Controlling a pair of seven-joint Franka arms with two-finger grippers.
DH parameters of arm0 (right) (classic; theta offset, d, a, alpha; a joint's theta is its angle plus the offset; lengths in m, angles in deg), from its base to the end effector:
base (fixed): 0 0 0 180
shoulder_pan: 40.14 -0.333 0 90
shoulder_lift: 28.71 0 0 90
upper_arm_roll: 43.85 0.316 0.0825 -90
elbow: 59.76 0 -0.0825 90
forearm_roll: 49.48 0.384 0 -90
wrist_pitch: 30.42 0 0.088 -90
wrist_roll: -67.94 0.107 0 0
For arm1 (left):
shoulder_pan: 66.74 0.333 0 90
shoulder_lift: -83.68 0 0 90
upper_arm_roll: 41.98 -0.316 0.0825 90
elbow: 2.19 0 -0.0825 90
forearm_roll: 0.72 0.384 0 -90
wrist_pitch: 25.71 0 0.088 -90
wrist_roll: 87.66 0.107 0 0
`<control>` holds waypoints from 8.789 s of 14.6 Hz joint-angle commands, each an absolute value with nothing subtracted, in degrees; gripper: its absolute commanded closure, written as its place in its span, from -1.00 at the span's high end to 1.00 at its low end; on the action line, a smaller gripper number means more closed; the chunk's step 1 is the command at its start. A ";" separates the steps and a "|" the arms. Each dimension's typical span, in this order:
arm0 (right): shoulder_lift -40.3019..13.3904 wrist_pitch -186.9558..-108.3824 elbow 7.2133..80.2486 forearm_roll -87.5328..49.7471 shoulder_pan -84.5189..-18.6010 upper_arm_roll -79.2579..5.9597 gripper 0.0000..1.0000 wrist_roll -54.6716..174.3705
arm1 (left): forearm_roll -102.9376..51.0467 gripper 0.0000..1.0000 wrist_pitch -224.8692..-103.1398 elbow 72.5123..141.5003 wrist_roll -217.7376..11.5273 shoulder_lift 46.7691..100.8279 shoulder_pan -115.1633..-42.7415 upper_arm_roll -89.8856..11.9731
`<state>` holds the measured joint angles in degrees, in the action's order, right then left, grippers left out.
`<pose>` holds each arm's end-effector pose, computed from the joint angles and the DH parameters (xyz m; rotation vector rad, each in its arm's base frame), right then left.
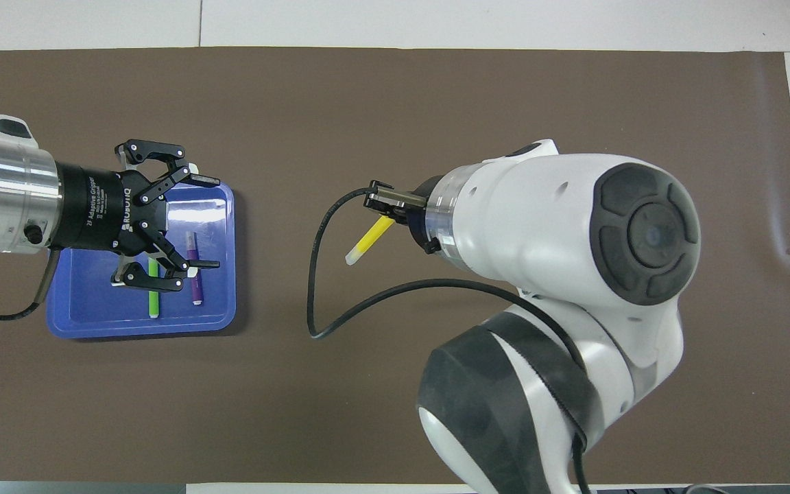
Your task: Right arm passes pens to left for tray arrangement
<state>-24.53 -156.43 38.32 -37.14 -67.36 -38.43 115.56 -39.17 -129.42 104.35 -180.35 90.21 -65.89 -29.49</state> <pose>0.5206 0.3401 0.5798 -2.6657 0.4760 -0.2533 0.5146 -0.1643 0.5847 1.8749 1.8523 -0.6288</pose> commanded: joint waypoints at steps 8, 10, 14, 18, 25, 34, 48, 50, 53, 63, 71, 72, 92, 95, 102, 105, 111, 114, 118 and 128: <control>-26.16 -170.25 44.22 -30.77 -72.38 -38.58 -1.00 130.33 | -50.47 1.00 -141.80 111.98 -192.34 89.14 -70.06 -29.50; -26.51 -170.43 45.35 -30.76 -73.00 -38.58 -1.00 130.42 | -50.55 1.00 -142.60 112.85 -193.56 89.13 -71.65 -29.50; -26.60 -171.57 46.24 -30.67 -73.62 -38.58 -1.00 130.34 | -50.12 1.00 -144.36 112.86 -195.68 88.96 -72.45 -29.42; -26.69 -172.27 46.41 -30.67 -73.53 -38.58 -1.00 130.51 | -49.68 1.00 -144.80 114.26 -195.77 89.57 -75.70 -29.33; -26.69 -173.42 46.85 -30.67 -73.53 -38.58 -1.00 130.51 | -46.96 0.56 -142.44 113.65 -195.68 89.84 -75.61 -29.42; -26.69 -173.42 46.85 -30.67 -73.45 -38.58 -1.00 130.43 | -45.55 -0.38 -141.02 113.65 -195.77 90.19 -75.17 -29.42; -26.60 -173.33 46.85 -30.67 -73.09 -38.58 -0.78 130.25 | -43.70 -1.00 -141.90 113.03 -196.47 90.01 -74.56 -29.68; -26.60 -173.33 46.85 -30.67 -73.01 -38.58 0.32 130.16 | -43.17 -1.00 -141.90 112.94 -196.47 89.92 -74.47 -29.59; -27.21 -172.02 46.77 -30.67 -71.52 -38.66 1.00 129.72 | -43.17 -1.00 -141.99 112.94 -196.47 89.92 -74.38 -29.59; -31.17 -139.18 42.12 -33.73 -46.50 -39.37 1.00 86.98 | -34.06 -1.00 -138.93 114.44 -159.80 89.84 -67.19 -29.77; -27.04 -120.96 30.94 -54.22 -38.90 -40.85 1.00 70.84 | -14.73 -1.00 -135.12 119.97 -102.41 85.80 -52.33 -29.77; -27.13 -121.21 32.51 -54.23 -38.99 -43.04 1.00 69.79 | -12.09 -1.00 -136.00 120.06 -97.38 84.14 -51.63 -29.77; -26.95 -120.34 36.13 -53.35 -37.67 -46.57 1.00 63.01 | -0.02 1.00 -150.07 123.67 -82.12 75.95 -48.10 -29.77; -28.70 -120.51 36.39 -53.26 -37.76 -46.93 1.00 63.45 | -0.02 1.00 -150.08 123.58 -82.30 75.95 -48.10 -29.77; -30.64 -120.77 36.75 -53.17 -38.64 -46.31 1.00 63.45 | -0.19 1.00 -137.88 112.17 -84.40 76.12 -51.08 -29.50; -30.82 -120.77 36.83 -53.17 -38.12 -46.31 1.00 63.45 | -0.19 1.00 -129.80 105.15 -91.07 76.56 -54.33 -29.24; -30.91 -120.77 36.83 -53.17 -38.20 -46.31 1.00 63.45 | -0.63 1.00 -114.94 100.46 -92.06 85.51 -60.13 -30.81; -30.82 -120.77 36.83 -53.17 -38.11 -46.31 1.00 63.45 | -0.81 1.00 -110.27 100.38 -92.23 88.60 -71.44 -41.33; -30.91 -120.77 36.75 -53.17 -38.20 -46.31 1.00 63.45 | -0.98 1.00 -112.98 96.53 -93.64 87.82 -75.79 -44.19; -30.82 -120.77 36.83 -53.17 -38.20 -46.31 1.00 63.45 | -2.48 1.00 -110.61 91.41 -93.46 85.27 -75.79 -43.39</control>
